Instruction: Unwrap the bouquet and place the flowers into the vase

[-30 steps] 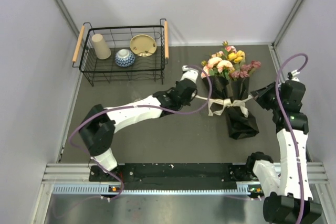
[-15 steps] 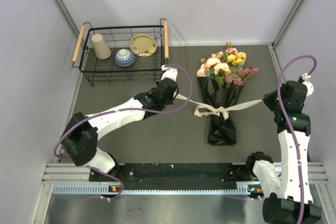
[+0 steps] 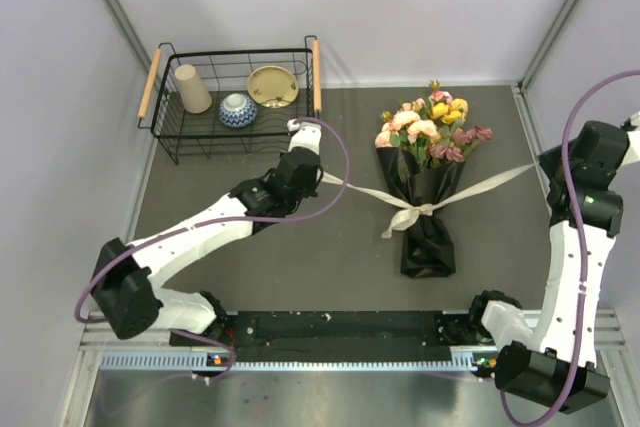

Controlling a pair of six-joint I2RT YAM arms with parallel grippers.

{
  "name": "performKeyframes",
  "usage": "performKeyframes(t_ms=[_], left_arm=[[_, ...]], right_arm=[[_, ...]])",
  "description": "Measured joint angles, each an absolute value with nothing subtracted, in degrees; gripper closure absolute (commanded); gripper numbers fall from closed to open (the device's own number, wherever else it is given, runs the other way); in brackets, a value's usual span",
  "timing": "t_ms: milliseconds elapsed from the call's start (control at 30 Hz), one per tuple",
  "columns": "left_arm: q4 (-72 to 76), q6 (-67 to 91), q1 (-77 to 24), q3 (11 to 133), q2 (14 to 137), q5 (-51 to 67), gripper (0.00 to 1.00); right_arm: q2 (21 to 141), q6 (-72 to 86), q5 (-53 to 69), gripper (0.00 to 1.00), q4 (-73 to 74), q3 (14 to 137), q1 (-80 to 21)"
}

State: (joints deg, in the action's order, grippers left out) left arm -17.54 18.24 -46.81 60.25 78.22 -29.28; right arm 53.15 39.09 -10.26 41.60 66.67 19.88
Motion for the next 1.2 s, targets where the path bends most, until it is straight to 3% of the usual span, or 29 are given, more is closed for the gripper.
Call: performKeyframes(t_ms=[767, 1200], left_arm=[[-23.8, 11.7, -46.8, 66.9, 54.3, -23.2, 1.00], [-23.7, 9.2, -46.8, 69.3, 49.6, -18.7, 1.00]], right_arm=[[54.1, 35.0, -16.7, 1.00, 41.6, 85.6, 19.9], [53.0, 31.9, -22.0, 1.00, 41.7, 92.1, 19.9]])
